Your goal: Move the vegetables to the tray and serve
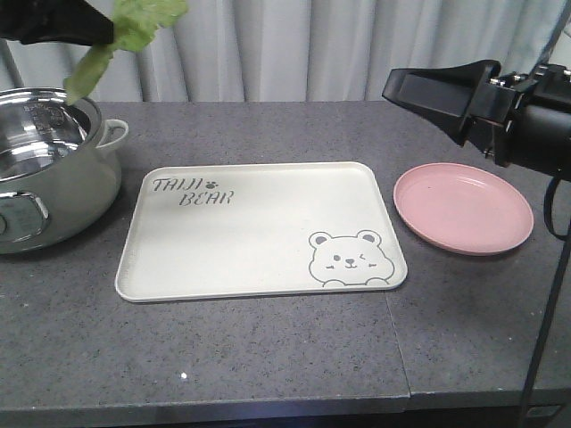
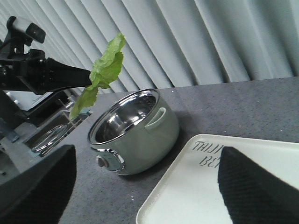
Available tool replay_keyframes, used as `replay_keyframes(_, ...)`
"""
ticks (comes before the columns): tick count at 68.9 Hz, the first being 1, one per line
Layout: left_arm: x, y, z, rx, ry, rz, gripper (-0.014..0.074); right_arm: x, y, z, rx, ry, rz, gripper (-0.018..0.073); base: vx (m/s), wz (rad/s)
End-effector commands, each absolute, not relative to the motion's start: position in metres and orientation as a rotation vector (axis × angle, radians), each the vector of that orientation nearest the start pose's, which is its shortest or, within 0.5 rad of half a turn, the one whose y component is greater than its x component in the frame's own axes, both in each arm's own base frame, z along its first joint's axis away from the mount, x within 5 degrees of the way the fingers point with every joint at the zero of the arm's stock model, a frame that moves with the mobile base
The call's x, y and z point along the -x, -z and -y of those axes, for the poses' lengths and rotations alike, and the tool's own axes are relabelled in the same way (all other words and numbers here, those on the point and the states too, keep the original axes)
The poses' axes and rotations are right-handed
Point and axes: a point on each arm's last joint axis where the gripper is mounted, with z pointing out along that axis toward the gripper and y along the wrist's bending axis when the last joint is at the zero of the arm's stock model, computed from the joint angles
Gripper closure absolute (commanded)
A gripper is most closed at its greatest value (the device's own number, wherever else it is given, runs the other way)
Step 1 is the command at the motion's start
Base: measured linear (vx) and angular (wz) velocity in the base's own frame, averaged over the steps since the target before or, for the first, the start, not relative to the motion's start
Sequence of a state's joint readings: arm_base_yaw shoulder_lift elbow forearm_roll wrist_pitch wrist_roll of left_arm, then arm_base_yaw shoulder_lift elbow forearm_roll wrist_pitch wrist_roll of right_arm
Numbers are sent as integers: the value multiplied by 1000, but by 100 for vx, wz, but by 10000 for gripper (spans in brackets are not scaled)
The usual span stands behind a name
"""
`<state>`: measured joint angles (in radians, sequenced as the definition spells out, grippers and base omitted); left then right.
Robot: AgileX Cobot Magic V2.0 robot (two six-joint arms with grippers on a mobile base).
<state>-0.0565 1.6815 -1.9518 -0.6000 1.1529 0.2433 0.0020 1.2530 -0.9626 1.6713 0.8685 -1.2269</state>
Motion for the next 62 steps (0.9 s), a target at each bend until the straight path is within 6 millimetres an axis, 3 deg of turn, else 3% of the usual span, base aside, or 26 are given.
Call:
replay_keyframes(1,-334,-486,90,-371,722,-2071,603,-261,-397,-74,283,-1244,-1563,-31,0,0)
replay_keyframes(10,-328,-488,117,-463,751,-2028,603,-278,-406,-75,297,-1280,-1546,-31,0,0)
replay_keyframes(25,-321,-488,144,-538,786,-1999,603,-302,-423,-75,290,-1286,-1517,-31,0,0)
replay_keyframes(40,-324,-476,167,-594,825,-2018,603,-324,-425,-75,269,-1334,-1523,-31,0,0)
replay_keyframes(62,-324,-472,185,-614,841,-1995,603,-336,-416,-76,235,-1371,-1552,-31,0,0)
